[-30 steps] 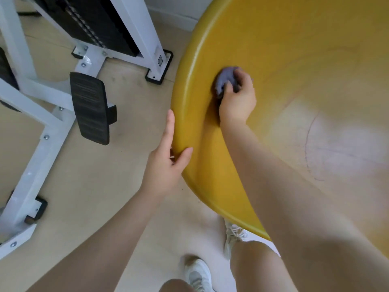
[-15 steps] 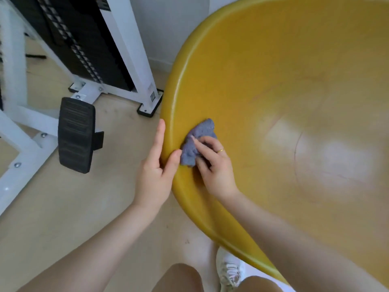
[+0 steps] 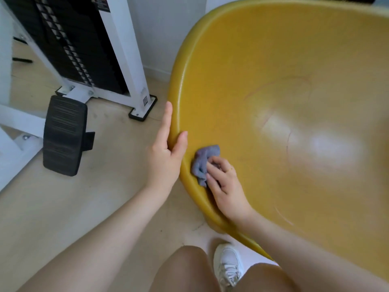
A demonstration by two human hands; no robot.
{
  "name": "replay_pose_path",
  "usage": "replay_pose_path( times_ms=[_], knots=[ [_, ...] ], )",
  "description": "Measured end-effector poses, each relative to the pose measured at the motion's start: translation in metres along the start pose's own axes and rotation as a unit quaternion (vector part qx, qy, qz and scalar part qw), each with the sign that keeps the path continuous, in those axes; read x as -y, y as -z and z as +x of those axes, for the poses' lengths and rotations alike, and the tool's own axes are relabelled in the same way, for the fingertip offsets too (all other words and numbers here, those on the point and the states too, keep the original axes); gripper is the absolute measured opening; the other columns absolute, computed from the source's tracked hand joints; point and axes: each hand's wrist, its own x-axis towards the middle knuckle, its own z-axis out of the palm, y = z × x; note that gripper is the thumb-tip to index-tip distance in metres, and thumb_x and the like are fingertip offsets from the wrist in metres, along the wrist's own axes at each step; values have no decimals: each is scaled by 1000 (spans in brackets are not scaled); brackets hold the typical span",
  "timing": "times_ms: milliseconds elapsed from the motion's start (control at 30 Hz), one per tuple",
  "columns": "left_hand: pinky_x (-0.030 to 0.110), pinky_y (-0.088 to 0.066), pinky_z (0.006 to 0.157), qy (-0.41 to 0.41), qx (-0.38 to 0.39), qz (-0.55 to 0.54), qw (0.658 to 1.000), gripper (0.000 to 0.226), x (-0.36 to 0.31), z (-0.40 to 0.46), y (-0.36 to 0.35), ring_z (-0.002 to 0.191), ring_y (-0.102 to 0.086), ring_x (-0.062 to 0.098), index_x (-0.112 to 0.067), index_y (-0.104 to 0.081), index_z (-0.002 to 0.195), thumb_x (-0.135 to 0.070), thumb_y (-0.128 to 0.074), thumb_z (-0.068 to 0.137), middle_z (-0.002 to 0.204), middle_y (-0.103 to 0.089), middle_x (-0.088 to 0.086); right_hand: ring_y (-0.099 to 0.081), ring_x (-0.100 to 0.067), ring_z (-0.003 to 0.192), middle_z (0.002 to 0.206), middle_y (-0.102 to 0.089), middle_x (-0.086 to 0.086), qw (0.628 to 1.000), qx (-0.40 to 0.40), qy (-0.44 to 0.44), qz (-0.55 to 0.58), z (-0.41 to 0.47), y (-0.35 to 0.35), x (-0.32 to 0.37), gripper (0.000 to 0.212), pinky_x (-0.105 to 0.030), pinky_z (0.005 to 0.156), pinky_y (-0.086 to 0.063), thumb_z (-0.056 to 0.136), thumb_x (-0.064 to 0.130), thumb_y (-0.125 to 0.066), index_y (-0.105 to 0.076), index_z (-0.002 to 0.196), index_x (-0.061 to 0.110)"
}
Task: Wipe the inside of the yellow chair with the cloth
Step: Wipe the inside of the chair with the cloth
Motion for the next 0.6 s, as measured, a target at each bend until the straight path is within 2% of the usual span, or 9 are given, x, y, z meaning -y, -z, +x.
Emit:
replay_pose_path(
  times_ms=[67, 133, 200, 267, 333, 400, 433, 533, 600],
  knots=[
    [-10, -28, 81, 11, 11, -13, 1000, 69, -1, 2, 1, 102, -31, -28, -29, -14, 146, -30, -49, 87, 131, -30, -26, -49, -19, 102, 112, -48, 2, 1000, 11, 2, 6, -16, 4, -3, 35, -33, 89, -35, 89, 28, -41, -66, 110, 16],
    [-11, -27, 80, 13, 21, -9, 1000, 71, -2, 2, 3, 101, -31, -27, -30, -13, 147, -31, -49, 86, 130, -26, -28, -50, -18, 101, 107, -49, 1, 1000, 17, 17, 4, -4, 6, -7, 35, -28, 90, -36, 87, 26, -44, -68, 106, 10],
    [-10, -30, 77, 15, 28, -5, 999, 73, -3, 1, 5, 97, -33, -24, -31, -9, 146, -35, -48, 85, 126, -27, -31, -51, -17, 97, 100, -54, -8, 999, -19, 27, 0, 25, 3, -17, 33, -14, 91, -34, 85, 20, -49, -68, 105, 3],
    [-5, -35, 75, 19, 31, -5, 999, 73, -2, 0, 5, 90, -39, -21, -34, -8, 145, -38, -49, 85, 116, -33, -39, -52, -21, 94, 97, -58, -18, 996, -92, -14, -1, 61, -3, -31, 27, -6, 88, -32, 83, 10, -55, -69, 104, 0],
    [-1, -38, 71, 24, 30, 2, 999, 72, -1, 0, 5, 79, -46, -24, -38, -9, 145, -36, -54, 89, 102, -30, -53, -53, -31, 98, 103, -57, -21, 983, -167, -69, 3, 94, -5, -46, 27, -20, 91, -36, 82, -1, -56, -68, 107, 1],
    [-2, -39, 68, 27, 33, 13, 999, 69, 2, 1, 5, 74, -46, -28, -38, -9, 144, -26, -54, 93, 97, -29, -53, -51, -38, 102, 109, -55, -22, 970, -213, -115, 12, 118, -4, -57, 32, -38, 94, -40, 84, -6, -54, -66, 111, 4],
    [-2, -39, 67, 24, 36, 20, 999, 69, 2, 1, 5, 74, -46, -28, -38, -8, 144, -23, -53, 94, 97, -30, -50, -50, -40, 104, 112, -54, -21, 965, -222, -138, 12, 125, -3, -60, 33, -41, 95, -40, 85, -6, -53, -66, 113, 6],
    [-3, -39, 68, 11, 29, 34, 999, 67, 0, 0, 5, 73, -48, -16, -31, -11, 146, -23, -53, 95, 104, -37, -37, -49, -38, 107, 118, -54, -17, 973, -176, -149, -21, 110, -2, -55, 33, -33, 94, -37, 86, -1, -51, -65, 114, 10],
    [7, -44, 73, 5, 14, 42, 999, 66, -5, -1, 5, 80, -49, -1, -24, -15, 147, -30, -53, 93, 110, -53, -16, -51, -35, 110, 118, -56, -16, 989, -100, -109, -11, 71, 0, -41, 32, -34, 97, -36, 84, 10, -51, -67, 111, 7]
  ],
)
